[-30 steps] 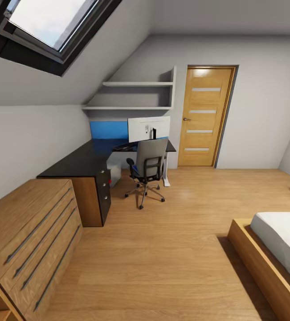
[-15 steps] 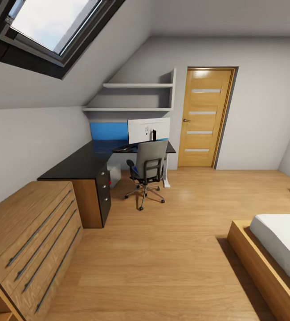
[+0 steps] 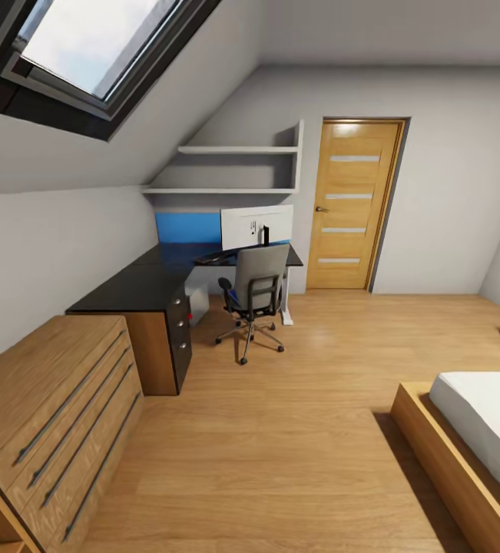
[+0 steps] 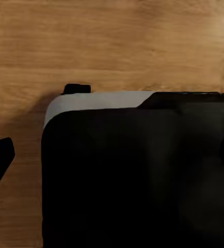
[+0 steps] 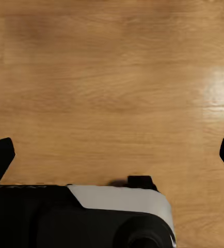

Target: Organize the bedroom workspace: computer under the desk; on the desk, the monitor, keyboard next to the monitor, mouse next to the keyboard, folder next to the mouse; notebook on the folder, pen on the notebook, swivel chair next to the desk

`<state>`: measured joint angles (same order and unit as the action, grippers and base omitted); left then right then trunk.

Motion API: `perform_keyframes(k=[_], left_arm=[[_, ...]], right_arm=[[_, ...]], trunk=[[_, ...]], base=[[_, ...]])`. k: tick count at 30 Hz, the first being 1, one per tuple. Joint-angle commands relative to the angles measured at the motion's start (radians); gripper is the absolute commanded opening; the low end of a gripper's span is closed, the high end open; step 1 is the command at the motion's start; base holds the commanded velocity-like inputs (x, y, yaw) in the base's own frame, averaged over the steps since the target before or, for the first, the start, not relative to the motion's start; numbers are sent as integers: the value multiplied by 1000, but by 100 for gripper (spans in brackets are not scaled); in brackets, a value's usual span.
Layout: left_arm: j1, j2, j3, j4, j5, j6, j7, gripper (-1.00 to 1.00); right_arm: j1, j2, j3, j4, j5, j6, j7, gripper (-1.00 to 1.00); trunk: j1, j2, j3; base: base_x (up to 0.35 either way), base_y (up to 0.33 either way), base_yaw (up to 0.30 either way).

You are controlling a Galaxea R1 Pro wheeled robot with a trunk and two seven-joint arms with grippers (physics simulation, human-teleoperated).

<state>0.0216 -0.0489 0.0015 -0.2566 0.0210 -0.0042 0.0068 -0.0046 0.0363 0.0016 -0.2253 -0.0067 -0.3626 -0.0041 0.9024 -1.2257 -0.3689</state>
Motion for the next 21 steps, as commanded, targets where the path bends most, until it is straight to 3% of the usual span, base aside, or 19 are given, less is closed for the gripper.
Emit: perform_keyframes(k=[1, 5, 8, 12, 17, 18, 21], left_arm=[[5, 1, 1, -21, 3, 0, 1, 100], [5, 32, 20, -142, 56, -26, 1, 100], [6, 52, 31, -176, 106, -129, 0, 100], [6, 62, 37, -131, 122, -249, -1, 100], [6, 65, 37, -80, 124, -303, -1, 100], [6, 65, 38, -67, 125, -349, -1, 100], [6, 64, 37, -62, 126, -369, -1, 100]], right_arm=[[-1, 2, 1, -87, 0, -19, 0, 100], [-1, 1, 1, -130, 2, -143, -1, 100], [-1, -5, -2, -128, 1, -236, -4, 100], [-1, -30, -4, -103, -3, -272, -16, 100], [-1, -36, -5, -72, -5, -280, -19, 100], [-1, -35, -5, -63, -6, -282, -21, 100], [-1, -35, -4, -60, -6, -282, -21, 100]], trunk=[[-4, 7, 2], [-19, 35, 15], [-31, 56, 24], [-35, 63, 27], [-35, 63, 27], [-35, 63, 27], [-35, 63, 27]], base=[[0, 0, 0], [0, 0, 0], [0, 0, 0], [0, 0, 0], [0, 0, -14], [0, 0, -182], [41, 0, -213]])
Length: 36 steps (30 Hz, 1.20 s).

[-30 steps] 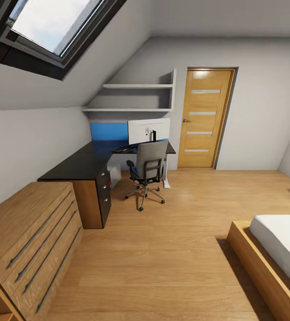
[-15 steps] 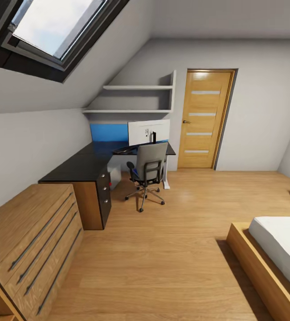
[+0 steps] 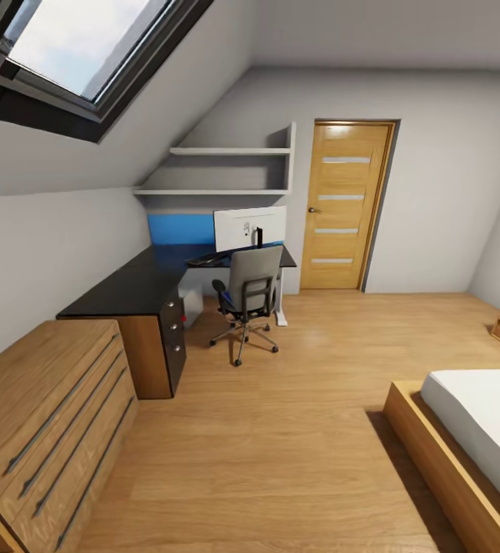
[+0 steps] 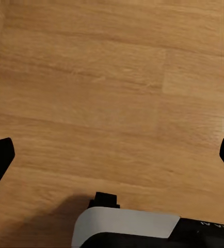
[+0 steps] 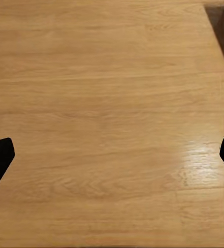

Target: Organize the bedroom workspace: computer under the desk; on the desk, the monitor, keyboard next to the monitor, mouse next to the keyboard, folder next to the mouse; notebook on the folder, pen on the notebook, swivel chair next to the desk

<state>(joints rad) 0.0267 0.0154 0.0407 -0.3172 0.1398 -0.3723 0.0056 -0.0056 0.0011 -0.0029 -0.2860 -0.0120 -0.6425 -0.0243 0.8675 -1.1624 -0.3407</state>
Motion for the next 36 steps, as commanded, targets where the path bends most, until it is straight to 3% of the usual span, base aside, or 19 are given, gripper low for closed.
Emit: perform_keyframes(k=[1, 15, 36], left_arm=[[1, 0, -2, 0, 7, -9, 1, 100], [0, 3, -2, 19, 6, -20, 2, 100], [1, -2, -5, 20, 3, -23, 1, 100]], right_arm=[[-1, 0, 0, 2, -1, -3, -1, 100], [-1, 12, -1, 8, -1, 0, -2, 100], [-1, 10, 0, 8, 3, 2, -1, 100]], trunk=[[0, -1, -1], [0, -1, -14], [0, -1, -28]], base=[[167, 0, -242], [308, 0, -210], [322, -53, -10]])
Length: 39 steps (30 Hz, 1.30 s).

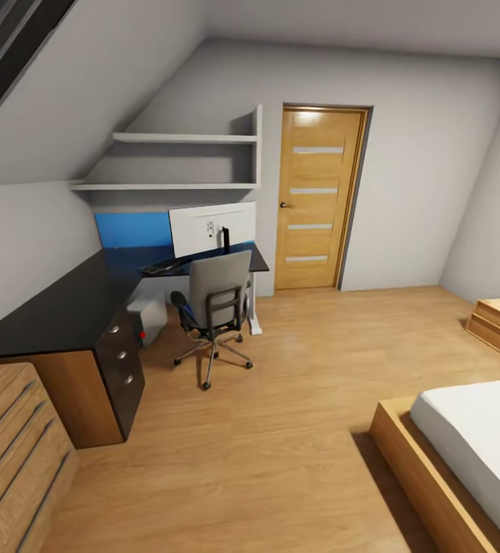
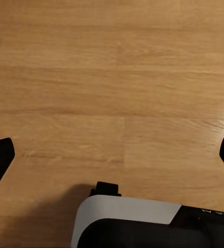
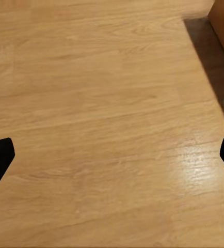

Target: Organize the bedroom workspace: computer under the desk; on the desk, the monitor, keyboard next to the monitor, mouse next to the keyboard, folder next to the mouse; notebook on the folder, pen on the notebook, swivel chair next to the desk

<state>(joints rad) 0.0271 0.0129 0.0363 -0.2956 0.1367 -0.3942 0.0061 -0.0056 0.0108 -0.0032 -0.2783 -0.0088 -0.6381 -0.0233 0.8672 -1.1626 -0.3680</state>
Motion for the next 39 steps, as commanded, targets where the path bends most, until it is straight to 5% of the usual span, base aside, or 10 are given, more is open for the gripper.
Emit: perform_keyframes(k=[1, 39], left_arm=[[1, 0, -1, -1, 6, -1, 0, 100], [0, -2, -4, 9, 6, -2, 0, 100]], right_arm=[[-1, -1, 2, 1, 2, -1, 0, 100], [-1, -3, 3, 30, 4, -6, 2, 100]], trunk=[[1, 0, -1], [1, 0, -1]], base=[[322, -127, 0], [322, -83, -29]])
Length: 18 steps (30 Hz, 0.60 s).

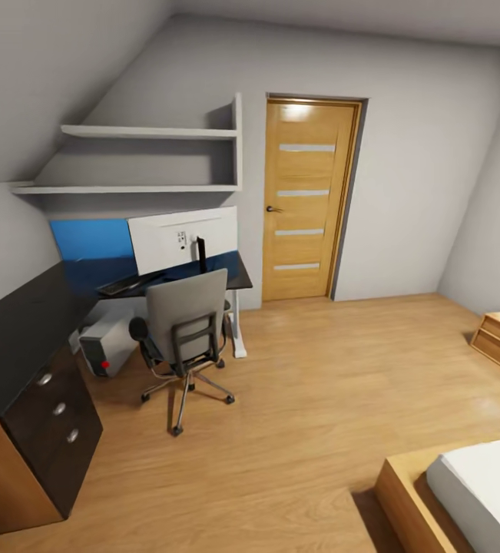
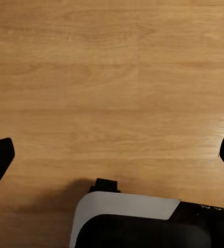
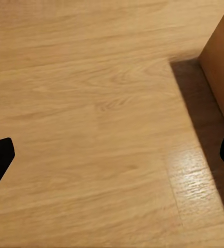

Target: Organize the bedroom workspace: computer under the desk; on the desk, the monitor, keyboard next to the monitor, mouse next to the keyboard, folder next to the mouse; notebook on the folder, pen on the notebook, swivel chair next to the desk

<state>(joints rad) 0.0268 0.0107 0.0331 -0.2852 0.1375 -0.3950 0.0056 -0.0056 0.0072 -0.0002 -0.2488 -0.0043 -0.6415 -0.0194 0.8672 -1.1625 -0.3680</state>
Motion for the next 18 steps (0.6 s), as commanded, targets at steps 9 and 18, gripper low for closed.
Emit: perform_keyframes(k=[9, 18], left_arm=[[1, 0, -1, -2, 5, -1, 1, 100], [1, 1, -1, -2, 5, -1, 1, 100]], right_arm=[[-1, 0, 0, -1, 0, -3, -2, 100], [-1, 2, 0, 0, 0, -2, -3, 100]], trunk=[[1, 0, -1], [1, 0, -5]], base=[[322, 0, -282], [322, 0, -254]])
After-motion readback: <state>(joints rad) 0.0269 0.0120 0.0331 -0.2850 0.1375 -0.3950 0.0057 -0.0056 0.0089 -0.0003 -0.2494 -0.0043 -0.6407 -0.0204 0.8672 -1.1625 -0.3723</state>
